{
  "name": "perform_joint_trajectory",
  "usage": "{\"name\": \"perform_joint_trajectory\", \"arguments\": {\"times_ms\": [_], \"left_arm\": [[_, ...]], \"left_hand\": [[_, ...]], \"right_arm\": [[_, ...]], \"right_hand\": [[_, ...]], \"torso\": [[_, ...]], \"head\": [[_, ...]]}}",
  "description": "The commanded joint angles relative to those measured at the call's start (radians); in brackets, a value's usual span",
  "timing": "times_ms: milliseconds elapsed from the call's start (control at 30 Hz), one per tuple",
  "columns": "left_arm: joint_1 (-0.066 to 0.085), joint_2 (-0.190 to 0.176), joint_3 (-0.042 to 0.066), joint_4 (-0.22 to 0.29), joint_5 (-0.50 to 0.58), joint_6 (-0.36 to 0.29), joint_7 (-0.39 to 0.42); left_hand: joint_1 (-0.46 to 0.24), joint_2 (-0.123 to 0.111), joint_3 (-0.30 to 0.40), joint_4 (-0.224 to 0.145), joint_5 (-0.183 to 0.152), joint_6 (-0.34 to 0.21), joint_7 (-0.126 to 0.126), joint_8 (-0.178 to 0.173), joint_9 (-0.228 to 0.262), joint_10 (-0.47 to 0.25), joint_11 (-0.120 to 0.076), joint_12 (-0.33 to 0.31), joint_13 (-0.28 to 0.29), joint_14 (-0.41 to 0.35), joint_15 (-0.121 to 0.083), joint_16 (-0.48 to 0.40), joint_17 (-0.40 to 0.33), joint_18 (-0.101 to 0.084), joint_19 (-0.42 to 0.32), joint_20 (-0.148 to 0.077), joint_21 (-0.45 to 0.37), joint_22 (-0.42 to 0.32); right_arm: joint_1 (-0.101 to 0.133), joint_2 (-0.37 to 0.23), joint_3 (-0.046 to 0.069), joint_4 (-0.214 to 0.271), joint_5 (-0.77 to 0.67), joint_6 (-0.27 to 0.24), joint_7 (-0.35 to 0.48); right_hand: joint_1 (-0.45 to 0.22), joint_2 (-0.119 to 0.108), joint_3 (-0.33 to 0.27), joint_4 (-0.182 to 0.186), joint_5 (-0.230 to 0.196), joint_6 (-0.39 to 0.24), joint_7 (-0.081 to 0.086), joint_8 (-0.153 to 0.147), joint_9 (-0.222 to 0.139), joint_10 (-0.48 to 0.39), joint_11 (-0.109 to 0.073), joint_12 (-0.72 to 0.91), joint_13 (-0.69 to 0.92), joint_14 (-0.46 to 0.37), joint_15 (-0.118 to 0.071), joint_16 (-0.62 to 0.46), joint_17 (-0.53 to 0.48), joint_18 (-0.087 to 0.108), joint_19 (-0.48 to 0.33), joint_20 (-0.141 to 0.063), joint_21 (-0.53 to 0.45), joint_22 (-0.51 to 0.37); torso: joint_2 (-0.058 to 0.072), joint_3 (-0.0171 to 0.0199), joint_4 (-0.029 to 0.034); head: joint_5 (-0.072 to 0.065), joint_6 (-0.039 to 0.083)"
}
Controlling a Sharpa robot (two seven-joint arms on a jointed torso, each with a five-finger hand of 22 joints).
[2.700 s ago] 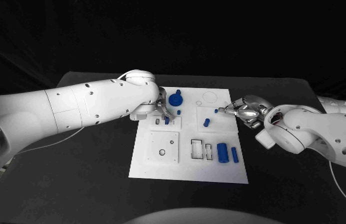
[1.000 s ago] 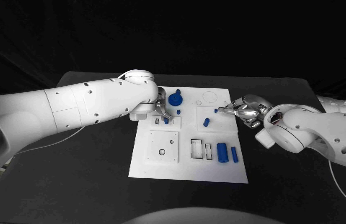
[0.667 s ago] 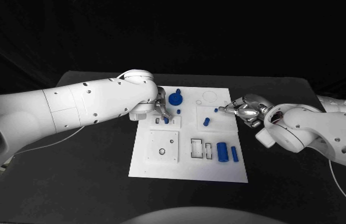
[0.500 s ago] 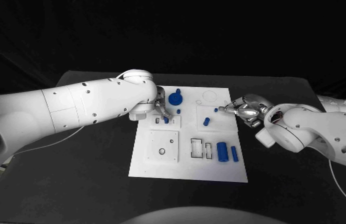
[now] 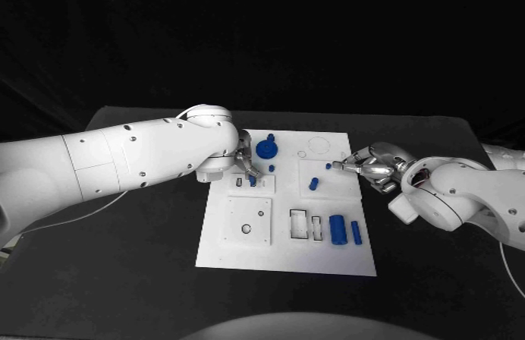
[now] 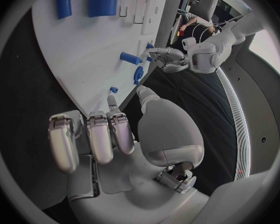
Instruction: Assemble the parts on the task board
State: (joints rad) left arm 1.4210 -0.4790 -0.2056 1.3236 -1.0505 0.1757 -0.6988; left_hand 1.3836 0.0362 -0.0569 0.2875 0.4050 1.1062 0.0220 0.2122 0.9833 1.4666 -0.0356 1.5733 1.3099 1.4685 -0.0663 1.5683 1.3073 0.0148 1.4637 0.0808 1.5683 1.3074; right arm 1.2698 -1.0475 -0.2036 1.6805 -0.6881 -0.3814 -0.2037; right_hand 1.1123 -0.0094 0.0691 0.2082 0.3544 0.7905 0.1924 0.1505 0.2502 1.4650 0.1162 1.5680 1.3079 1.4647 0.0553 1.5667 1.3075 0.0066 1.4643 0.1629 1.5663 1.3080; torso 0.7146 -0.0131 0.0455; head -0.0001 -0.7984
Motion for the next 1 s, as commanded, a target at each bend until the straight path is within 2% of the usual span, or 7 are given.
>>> {"name": "perform_joint_trajectory", "arguments": {"times_ms": [33,433,867,1000], "left_arm": [[0.0,-0.001,0.001,0.006,-0.013,-0.02,-0.034],[0.0,-0.039,0.001,0.073,-0.043,-0.057,-0.062],[0.0,-0.052,0.001,0.1,-0.068,-0.095,-0.071],[0.0,-0.055,0.002,0.104,-0.075,-0.11,-0.073]], "left_hand": [[0.009,0.005,0.006,0.003,0.005,0.002,-0.008,0.006,0.0,0.104,-0.005,-0.003,0.261,0.102,-0.007,0.003,0.264,-0.015,0.107,-0.004,0.002,0.263],[-0.008,0.01,0.01,0.005,0.01,0.003,-0.006,0.003,-0.001,0.104,-0.003,-0.003,0.261,0.102,-0.006,0.003,0.264,-0.015,0.107,-0.005,0.002,0.263],[-0.002,0.01,0.018,0.002,0.018,0.004,-0.008,0.002,0.0,0.104,-0.005,-0.003,0.261,0.102,-0.006,0.003,0.264,-0.015,0.107,-0.006,0.002,0.263],[-0.001,0.01,0.019,0.002,0.018,0.004,-0.009,0.001,0.0,0.104,-0.005,-0.003,0.261,0.102,-0.006,0.003,0.264,-0.015,0.107,-0.007,0.002,0.263]], "right_arm": [[-0.001,0.0,0.0,0.0,-0.01,0.01,0.001],[-0.001,-0.001,0.0,-0.001,-0.01,0.01,0.001],[-0.002,-0.001,0.0,-0.003,-0.01,0.01,0.002],[-0.003,-0.001,0.0,-0.002,-0.01,0.011,0.002]], "right_hand": [[0.0,0.011,-0.006,0.001,-0.002,-0.004,0.002,0.006,-0.002,0.106,0.007,0.003,0.263,0.106,0.007,0.004,0.263,-0.007,0.106,0.007,0.004,0.263],[0.001,0.015,-0.007,0.002,-0.001,-0.006,0.003,0.006,-0.003,0.106,0.007,0.003,0.263,0.106,0.007,0.004,0.263,-0.007,0.106,0.007,0.004,0.263],[0.001,0.015,-0.007,0.002,-0.001,-0.006,0.003,0.006,-0.003,0.106,0.007,0.003,0.263,0.106,0.007,0.004,0.263,-0.007,0.106,0.007,0.004,0.263],[0.001,0.015,-0.007,0.002,-0.001,-0.006,0.003,0.006,-0.003,0.106,0.007,0.003,0.263,0.106,0.007,0.004,0.263,-0.007,0.106,0.007,0.004,0.263]], "torso": [[0.0,0.0,0.0],[-0.001,0.0008,0.0001],[0.001,-0.0008,-0.0002],[0.0,0.0005,-0.0003]], "head": [[0.0,-0.001],[0.0,-0.001],[0.0,0.0],[0.002,-0.001]]}}
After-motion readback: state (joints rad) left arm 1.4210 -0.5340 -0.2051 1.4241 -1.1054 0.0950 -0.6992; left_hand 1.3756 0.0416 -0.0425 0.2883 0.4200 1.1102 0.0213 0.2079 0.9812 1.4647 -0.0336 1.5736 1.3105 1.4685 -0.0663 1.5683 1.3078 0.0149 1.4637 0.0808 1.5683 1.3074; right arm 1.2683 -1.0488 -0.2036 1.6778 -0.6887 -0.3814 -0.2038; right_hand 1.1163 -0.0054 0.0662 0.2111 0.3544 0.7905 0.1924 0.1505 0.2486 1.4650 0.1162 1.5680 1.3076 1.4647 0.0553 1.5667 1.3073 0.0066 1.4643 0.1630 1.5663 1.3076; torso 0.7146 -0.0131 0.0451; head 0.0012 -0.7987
